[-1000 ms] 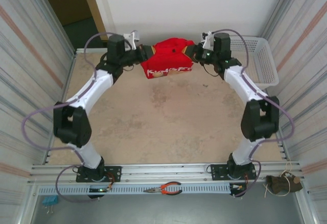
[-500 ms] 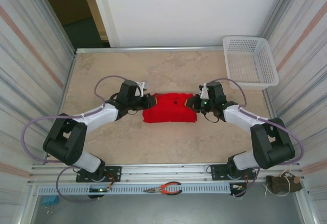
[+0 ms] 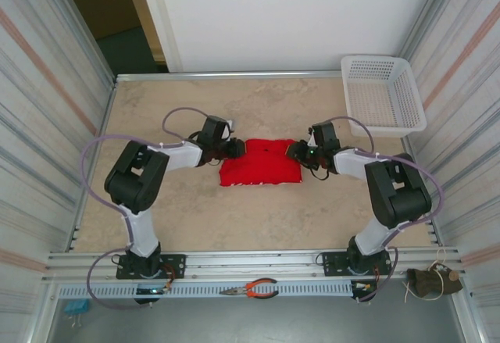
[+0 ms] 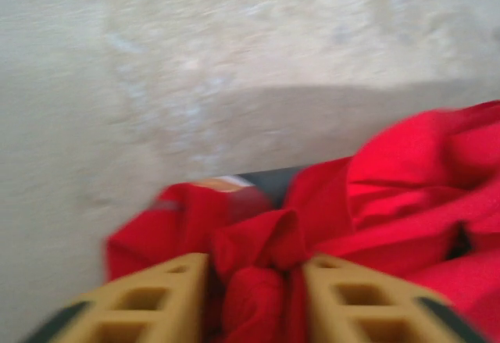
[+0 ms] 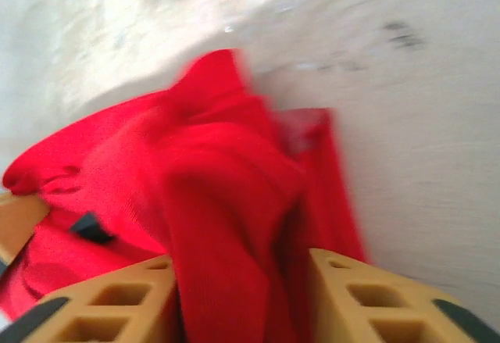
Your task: Fold the inside-out t-shirt
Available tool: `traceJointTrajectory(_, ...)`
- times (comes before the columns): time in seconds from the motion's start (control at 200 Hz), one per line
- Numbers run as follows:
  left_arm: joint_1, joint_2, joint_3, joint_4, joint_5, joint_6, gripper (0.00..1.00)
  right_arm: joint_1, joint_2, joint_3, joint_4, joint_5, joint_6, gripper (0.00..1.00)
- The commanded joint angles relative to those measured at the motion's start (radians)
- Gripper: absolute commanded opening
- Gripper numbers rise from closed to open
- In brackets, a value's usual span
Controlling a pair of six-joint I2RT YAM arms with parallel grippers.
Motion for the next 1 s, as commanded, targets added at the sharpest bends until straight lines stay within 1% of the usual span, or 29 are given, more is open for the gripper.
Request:
traceJointTrajectory(0.0,0.034,-0.098,0.067,-0.096,-0.073,0.038,0.58,-0.019,-0.143,0.037,-0.130,0.080,-0.041,0.48)
traceJointTrajectory(0.075,0.029,-0.190,0.098,-0.175,-0.095,0.051,0.70,-0.012,-0.249,0.063,-0.233,0.092,-0.054,0.49)
traceJointTrajectory(0.145,0.023,-0.272,0.100,-0.234,-0.098,0.033,0.73,0.008,-0.308,0.082,-0.271,0.079,-0.052,0.48)
traceJointTrajectory(0.195,0.010,-0.327,0.066,-0.230,-0.100,0.003,0.79,0.036,-0.325,0.098,-0.282,0.071,-0.040,0.44)
traceJointTrajectory(0.276,-0.010,-0.379,0.003,-0.220,-0.081,-0.042,0.81,0.097,-0.310,0.112,-0.249,0.060,-0.010,0.38)
traceJointTrajectory(0.346,-0.017,-0.391,-0.058,-0.189,-0.055,-0.092,0.81,0.144,-0.258,0.116,-0.198,0.058,0.014,0.34)
traceJointTrajectory(0.396,-0.023,-0.383,-0.098,-0.165,-0.042,-0.114,0.81,0.166,-0.209,0.111,-0.152,0.047,0.032,0.30)
traceJointTrajectory(0.476,-0.025,-0.350,-0.137,-0.139,-0.014,-0.131,0.82,0.172,-0.135,0.088,-0.076,0.033,0.055,0.24)
traceJointTrajectory(0.521,-0.027,-0.322,-0.138,-0.140,0.004,-0.127,0.82,0.167,-0.102,0.071,-0.052,0.046,0.057,0.24)
traceJointTrajectory(0.676,-0.028,-0.234,-0.121,-0.149,-0.006,-0.090,0.84,0.120,-0.001,0.022,-0.004,0.040,0.054,0.21)
traceJointTrajectory(0.807,-0.028,-0.161,-0.095,-0.136,0.000,-0.077,0.86,0.097,0.033,-0.012,0.016,0.034,0.063,0.20)
traceJointTrajectory(0.902,-0.031,-0.110,-0.085,-0.082,0.064,-0.094,0.88,0.093,0.039,-0.027,0.025,0.037,0.070,0.20)
traceJointTrajectory(0.992,-0.039,-0.060,-0.087,0.019,0.169,-0.140,0.88,0.094,0.045,-0.031,0.025,0.036,0.070,0.20)
